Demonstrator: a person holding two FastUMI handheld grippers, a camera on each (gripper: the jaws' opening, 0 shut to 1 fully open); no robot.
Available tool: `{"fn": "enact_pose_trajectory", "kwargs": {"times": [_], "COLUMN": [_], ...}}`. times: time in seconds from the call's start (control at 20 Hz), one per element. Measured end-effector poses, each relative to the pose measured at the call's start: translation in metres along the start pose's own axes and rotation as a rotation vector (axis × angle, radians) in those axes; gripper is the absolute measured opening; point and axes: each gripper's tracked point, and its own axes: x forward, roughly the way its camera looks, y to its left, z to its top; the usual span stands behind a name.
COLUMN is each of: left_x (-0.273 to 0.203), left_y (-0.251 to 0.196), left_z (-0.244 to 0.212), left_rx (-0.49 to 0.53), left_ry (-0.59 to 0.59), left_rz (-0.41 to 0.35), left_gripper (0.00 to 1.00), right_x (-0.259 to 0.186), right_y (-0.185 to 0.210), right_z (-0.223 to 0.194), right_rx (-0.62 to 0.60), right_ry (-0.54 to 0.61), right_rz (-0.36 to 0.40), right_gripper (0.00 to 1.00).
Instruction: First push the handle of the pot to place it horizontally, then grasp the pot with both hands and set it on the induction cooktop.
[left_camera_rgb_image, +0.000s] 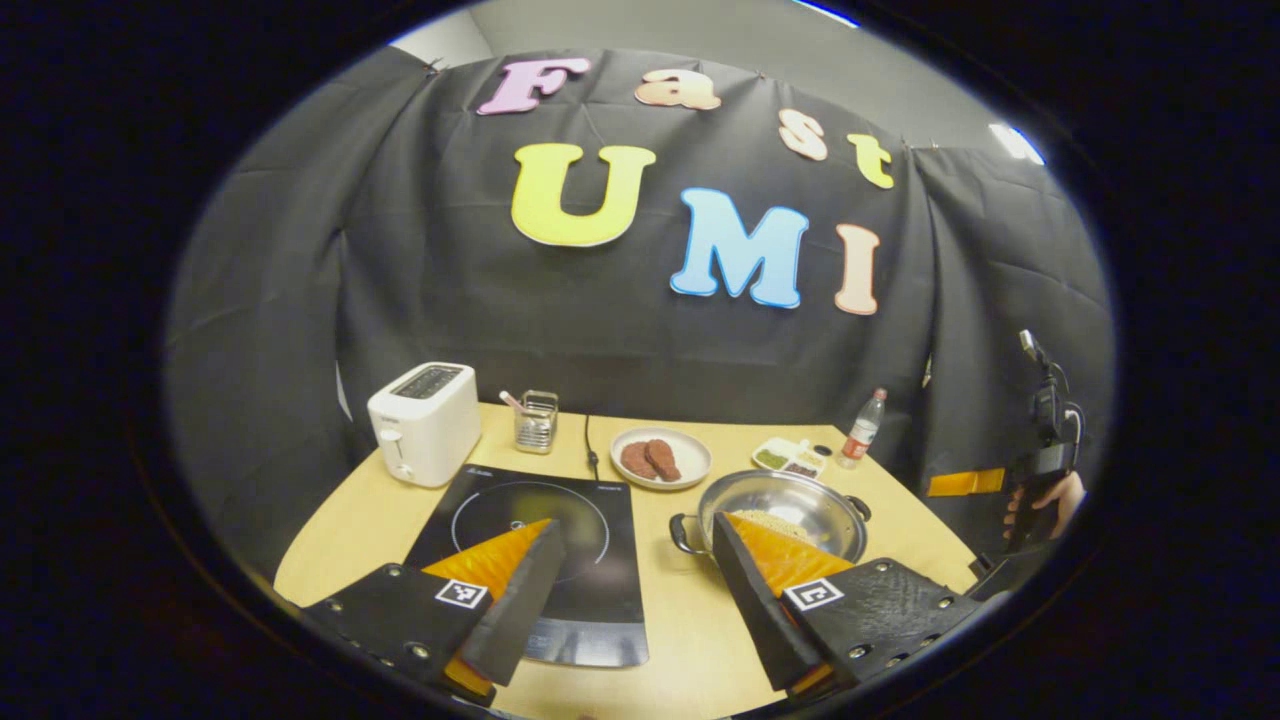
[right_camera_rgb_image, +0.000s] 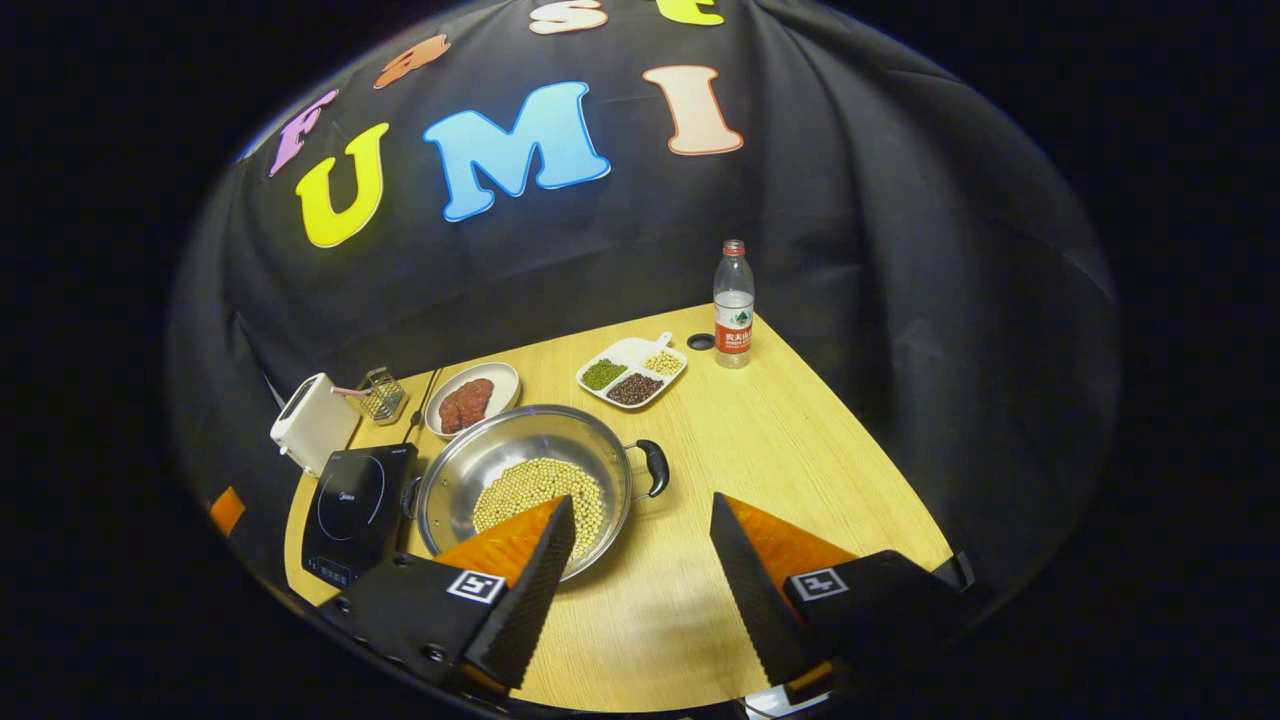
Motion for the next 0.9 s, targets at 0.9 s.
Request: {"fn": "enact_pose_trajectory", "kwargs": {"times": [0.9], "left_x": [0.193], "left_y": [-0.065], "left_z": [-0.097], "left_rx": [-0.061], "left_ry": [0.367], "left_rz": [-0.067], "left_gripper": [0.92], "right_x": [0.146], "right_y": [-0.013], "right_z": [-0.014], "right_rx": [-0.083], "right_ry": [0.274], "right_rz": [0.12], "right_gripper": [0.98]}}
